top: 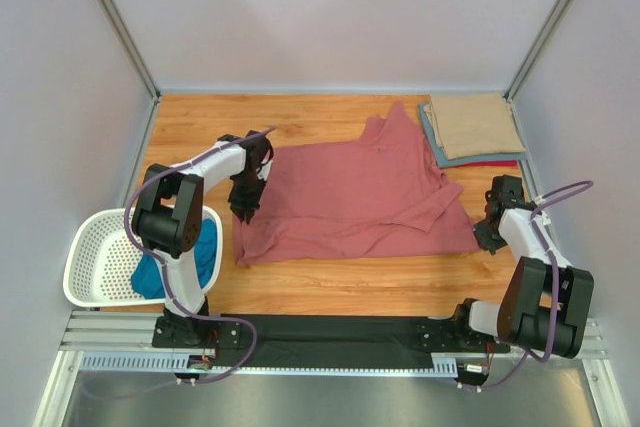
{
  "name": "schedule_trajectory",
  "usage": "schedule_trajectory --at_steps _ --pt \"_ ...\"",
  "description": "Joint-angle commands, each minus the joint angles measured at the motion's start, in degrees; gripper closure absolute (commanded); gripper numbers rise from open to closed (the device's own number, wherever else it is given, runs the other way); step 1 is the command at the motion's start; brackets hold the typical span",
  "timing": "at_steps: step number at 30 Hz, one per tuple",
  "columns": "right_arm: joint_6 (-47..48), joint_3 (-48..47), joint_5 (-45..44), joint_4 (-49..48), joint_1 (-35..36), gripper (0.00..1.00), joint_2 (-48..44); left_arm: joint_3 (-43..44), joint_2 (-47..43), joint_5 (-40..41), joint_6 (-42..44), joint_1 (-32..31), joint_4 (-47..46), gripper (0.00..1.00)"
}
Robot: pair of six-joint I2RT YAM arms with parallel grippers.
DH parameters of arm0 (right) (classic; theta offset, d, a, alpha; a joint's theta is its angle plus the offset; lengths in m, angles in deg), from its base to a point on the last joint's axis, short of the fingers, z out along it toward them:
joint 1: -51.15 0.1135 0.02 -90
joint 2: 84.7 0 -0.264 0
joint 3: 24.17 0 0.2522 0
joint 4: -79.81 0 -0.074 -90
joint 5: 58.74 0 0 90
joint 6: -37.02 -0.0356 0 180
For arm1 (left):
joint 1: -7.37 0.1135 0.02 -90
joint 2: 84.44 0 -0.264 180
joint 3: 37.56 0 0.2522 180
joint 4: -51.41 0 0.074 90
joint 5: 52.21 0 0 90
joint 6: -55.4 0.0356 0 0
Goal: Fold and stack the t-shirts
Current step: Fold the tshirt
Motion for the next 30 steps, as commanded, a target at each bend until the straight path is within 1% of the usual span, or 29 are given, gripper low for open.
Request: schedule_trajectory --at_steps 1,3,4,5,6,8,11,15,19,23,24,26,27,28,29,30 --pt "0.5 -0.1 -2.1 -2.0 -0.2 1.00 -0.9 1.4 -0.5 1.5 1.9 0.1 -0.3 0.78" --pt "0.6 -0.2 -2.1 -1.8 -0.2 1.00 -0.7 1.7 -1.1 2.4 1.5 0.1 0.4 0.89" --pt "0.5 -0.3 -2.5 -1.7 -0.2 1.00 -0.6 1.8 -1.4 3.8 1.3 0.1 0.5 0.97" --pt "0.4 -0.2 -2.8 -1.7 -0.2 1.00 -0.7 1.9 -2.1 4.8 1.2 0.1 0.7 1.00" --pt "0.4 -0.1 -3.5 -1.4 -0.2 1.00 -0.7 2.2 -2.3 8.0 0.2 0.1 1.0 1.00" --pt "0.4 0.4 -4.0 -1.4 -0.3 1.00 -0.8 2.9 -2.2 10.8 -0.7 0.5 1.9 1.00" --pt "0.1 0.8 -4.0 -1.6 -0.6 1.00 -1.2 4.0 -0.7 11.7 -1.8 1.2 2.4 1.00" --pt "0.1 0.6 -4.6 -1.0 -0.8 1.00 -1.5 4.1 1.7 15.0 -3.3 1.3 2.9 1.00" --pt "0.0 0.8 -5.3 -0.7 -0.8 1.00 -2.2 4.1 1.9 16.9 -4.9 1.6 2.6 1.00" --pt "0.1 1.1 -6.0 -0.8 -0.8 1.00 -2.6 5.9 1.9 15.5 -5.6 2.8 3.3 1.00" --pt "0.2 1.2 -5.8 -0.8 -0.8 1.00 -2.6 6.4 1.9 15.0 -5.5 2.8 3.4 0.99" --pt "0.4 1.2 -5.4 -1.3 -0.8 1.00 -2.5 6.9 2.2 15.0 -6.0 2.8 4.8 0.93" --pt "1.9 1.1 -3.7 -1.7 -0.8 1.00 -2.3 7.7 2.2 15.7 -6.2 2.8 5.7 0.83" --pt "2.6 0.8 -2.9 -2.1 -0.8 1.00 -2.2 8.1 1.6 16.4 -6.8 2.8 6.4 0.76" --pt "3.2 0.4 -2.0 -2.0 -0.7 0.98 -2.1 8.4 1.1 17.3 -7.4 2.8 7.8 0.72" --pt "4.1 0.1 -0.5 -1.7 -0.7 0.92 -2.3 8.8 0.4 19.1 -8.6 2.7 8.4 0.68"
